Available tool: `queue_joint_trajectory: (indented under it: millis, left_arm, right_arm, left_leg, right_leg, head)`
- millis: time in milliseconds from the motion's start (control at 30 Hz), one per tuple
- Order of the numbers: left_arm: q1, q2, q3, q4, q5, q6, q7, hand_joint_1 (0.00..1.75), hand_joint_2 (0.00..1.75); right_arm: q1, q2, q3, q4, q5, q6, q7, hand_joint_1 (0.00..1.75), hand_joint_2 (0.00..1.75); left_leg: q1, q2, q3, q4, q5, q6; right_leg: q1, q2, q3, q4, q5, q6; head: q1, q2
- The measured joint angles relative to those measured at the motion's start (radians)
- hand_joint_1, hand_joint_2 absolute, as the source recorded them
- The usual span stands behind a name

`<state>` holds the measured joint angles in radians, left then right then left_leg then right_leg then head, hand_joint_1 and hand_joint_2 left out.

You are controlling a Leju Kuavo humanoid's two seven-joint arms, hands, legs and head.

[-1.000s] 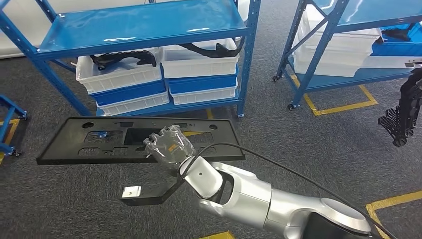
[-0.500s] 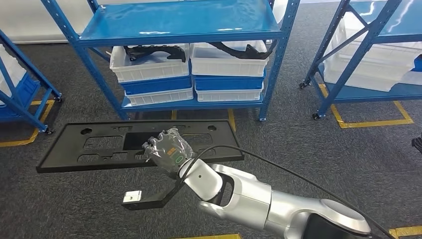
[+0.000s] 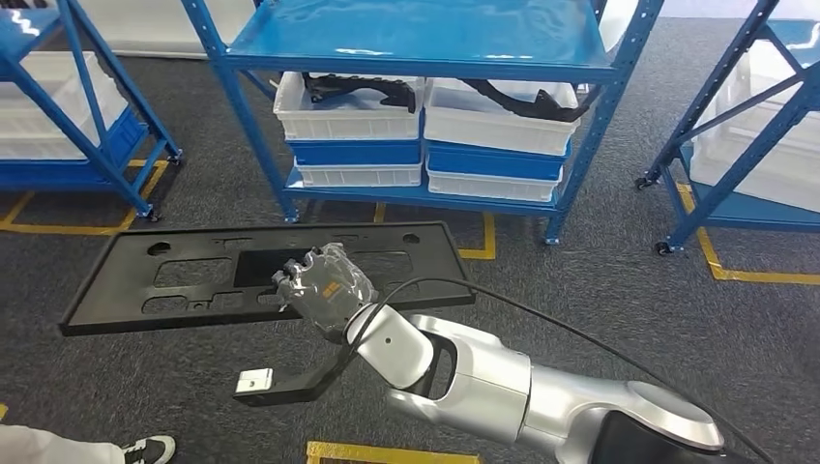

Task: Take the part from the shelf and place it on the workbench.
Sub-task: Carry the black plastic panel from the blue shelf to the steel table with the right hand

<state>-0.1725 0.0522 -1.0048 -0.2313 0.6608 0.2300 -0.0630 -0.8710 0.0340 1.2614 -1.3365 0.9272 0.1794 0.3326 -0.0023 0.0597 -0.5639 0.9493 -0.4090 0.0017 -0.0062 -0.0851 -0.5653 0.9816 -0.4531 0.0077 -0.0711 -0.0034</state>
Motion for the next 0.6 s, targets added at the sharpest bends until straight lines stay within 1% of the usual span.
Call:
queue_joint_trajectory:
  millis: [33, 67, 100, 133, 167, 200, 233, 267, 300, 333, 367, 400, 433, 467, 500, 533, 567, 600]
  left_arm:
    - [0.001, 0.0, 0.0, 0.0, 0.0, 0.0, 0.0, 0.0, 1.75]
    - [0.004, -0.001, 0.0, 0.0, 0.0, 0.0, 0.0, 0.0, 1.75]
    - [0.006, -0.002, 0.0, 0.0, 0.0, 0.0, 0.0, 0.0, 1.75]
    - [0.006, -0.003, 0.0, 0.0, 0.0, 0.0, 0.0, 0.0, 1.75]
    - [0.005, -0.004, 0.0, 0.0, 0.0, 0.0, 0.0, 0.0, 1.75]
    - [0.004, -0.006, 0.0, 0.0, 0.0, 0.0, 0.0, 0.0, 1.75]
    - [0.003, -0.006, 0.0, 0.0, 0.0, 0.0, 0.0, 0.0, 1.75]
    - [0.004, -0.007, 0.0, 0.0, 0.0, -0.001, 0.0, 0.0, 1.75]
    - [0.006, -0.008, 0.0, 0.0, 0.0, -0.001, 0.0, 0.0, 1.75]
    - [0.007, -0.008, 0.0, 0.0, 0.0, -0.001, 0.001, 0.0, 1.75]
    - [0.009, -0.008, 0.0, 0.0, 0.0, -0.002, 0.001, 0.0, 1.75]
    - [0.009, -0.009, 0.0, 0.0, 0.0, -0.002, 0.001, 0.0, 1.75]
    - [0.008, -0.009, 0.0, 0.0, 0.0, -0.002, 0.002, 0.0, 1.75]
    - [0.007, -0.009, 0.0, 0.0, 0.0, -0.002, 0.002, 0.0, 1.75]
    - [0.008, -0.009, 0.0, 0.0, 0.0, -0.002, 0.003, 0.0, 1.75]
    - [0.009, -0.009, 0.0, 0.0, 0.0, -0.002, 0.003, 0.0, 1.75]
    - [0.013, -0.008, 0.0, 0.0, 0.0, -0.002, 0.003, 0.0, 1.75]
    - [0.017, -0.008, 0.0, 0.0, -0.001, -0.003, 0.003, 0.0, 1.75]
  right_arm:
    - [-0.001, 0.0, 0.0, -0.004, 0.002, 0.002, 0.0, 1.75, 1.75]
    - [-0.001, -0.001, 0.0, -0.007, 0.004, 0.004, 0.001, 1.75, 1.75]
    - [-0.002, -0.002, -0.001, -0.011, 0.005, 0.005, 0.001, 1.75, 1.75]
    - [-0.003, -0.003, -0.001, -0.014, 0.006, 0.006, 0.001, 1.75, 1.75]
    - [-0.003, -0.005, -0.001, -0.017, 0.006, 0.008, 0.001, 1.75, 1.75]
    - [-0.002, -0.008, -0.001, -0.019, 0.006, 0.011, 0.001, 1.75, 1.75]
    - [0.0, -0.011, -0.001, -0.02, 0.007, 0.014, 0.001, 1.75, 1.75]
    - [0.001, -0.015, 0.0, -0.021, 0.007, 0.016, 0.001, 1.75, 1.75]
    - [0.003, -0.018, 0.0, -0.021, 0.008, 0.018, 0.001, 1.75, 1.75]
    - [0.003, -0.02, 0.0, -0.024, 0.009, 0.019, 0.002, 1.75, 1.75]
    - [0.003, -0.022, 0.0, -0.026, 0.011, 0.02, 0.002, 1.75, 1.75]
    - [0.002, -0.024, 0.0, -0.03, 0.012, 0.02, 0.002, 1.75, 1.75]
    - [0.002, -0.025, 0.0, -0.034, 0.014, 0.02, 0.003, 1.75, 1.75]
    - [0.002, -0.026, 0.0, -0.038, 0.015, 0.021, 0.003, 1.75, 1.75]
    - [0.002, -0.027, 0.0, -0.042, 0.015, 0.021, 0.003, 1.75, 1.75]
    - [0.001, -0.027, 0.0, -0.045, 0.015, 0.021, 0.003, 1.75, 1.75]
    - [0.001, -0.027, 0.0, -0.048, 0.015, 0.021, 0.004, 1.75, 1.75]
    - [-0.001, -0.026, 0.0, -0.051, 0.016, 0.021, 0.004, 1.75, 1.75]
  left_leg:
    - [-0.002, -0.01, -0.003, -0.001, 0.003, 0.007]
    - [0.0, -0.019, -0.003, -0.003, 0.007, 0.013]
    - [0.002, -0.028, -0.002, -0.007, 0.011, 0.02]
    - [0.005, -0.038, -0.001, -0.011, 0.015, 0.028]
    - [0.008, -0.047, 0.0, -0.013, 0.019, 0.034]
    - [0.007, -0.058, -0.002, -0.013, 0.02, 0.038]
    - [0.007, -0.07, -0.003, -0.012, 0.022, 0.041]
    - [0.006, -0.083, -0.004, -0.012, 0.022, 0.042]
    - [0.006, -0.096, -0.004, -0.011, 0.023, 0.042]
    - [0.007, -0.109, -0.004, -0.009, 0.023, 0.041]
    - [0.008, -0.122, -0.005, -0.005, 0.022, 0.04]
    - [0.008, -0.135, -0.007, 0.0, 0.02, 0.036]
    - [0.008, -0.146, -0.012, 0.008, 0.018, 0.032]
    - [0.008, -0.156, -0.017, 0.012, 0.017, 0.026]
    - [0.008, -0.165, -0.023, 0.015, 0.018, 0.021]
    - [0.01, -0.173, -0.027, 0.015, 0.02, 0.016]
    - [0.012, -0.176, -0.03, 0.014, 0.021, 0.011]
    - [0.012, -0.164, -0.036, 0.024, 0.015, 0.006]
  right_leg:
    - [0.0, -0.008, 0.001, -0.001, 0.0, 0.005]
    - [-0.001, -0.006, 0.001, 0.001, -0.003, 0.012]
    - [-0.003, 0.008, -0.002, 0.012, -0.013, 0.017]
    - [-0.004, 0.028, -0.014, 0.043, -0.035, 0.02]
    - [-0.005, 0.053, -0.038, 0.097, -0.068, 0.022]
    - [-0.005, 0.07, -0.07, 0.169, -0.104, 0.022]
    - [-0.005, 0.078, -0.102, 0.241, -0.133, 0.021]
    - [-0.005, 0.08, -0.126, 0.29, -0.146, 0.022]
    - [-0.005, 0.082, -0.132, 0.302, -0.14, 0.022]
    - [-0.006, 0.084, -0.116, 0.269, -0.113, 0.022]
    - [-0.008, 0.093, -0.085, 0.203, -0.075, 0.021]
    - [-0.011, 0.115, -0.049, 0.129, -0.044, 0.022]
    - [-0.015, 0.133, -0.022, 0.069, -0.02, 0.021]
    - [-0.016, 0.147, -0.007, 0.033, -0.01, 0.02]
    - [-0.015, 0.152, -0.003, 0.022, -0.011, 0.018]
    - [-0.013, 0.142, -0.005, 0.021, -0.008, 0.013]
    - [-0.012, 0.131, -0.005, 0.02, -0.006, 0.008]
    - [-0.014, 0.122, -0.006, 0.019, -0.004, 0.003]
  head:
    - [0.001, 0.0]
    - [0.001, 0.0]
    - [0.002, 0.0]
    - [0.003, 0.0]
    - [0.004, 0.0]
    - [0.004, 0.0]
    - [0.005, 0.0]
    - [0.005, 0.0]
    - [0.005, 0.0]
    - [0.005, 0.0]
    - [0.005, 0.0]
    - [0.005, 0.0]
    - [0.005, 0.0]
    - [0.005, 0.0]
    - [0.004, 0.0]
    - [0.004, 0.0]
    - [0.005, 0.0]
    - [0.003, 0.0]
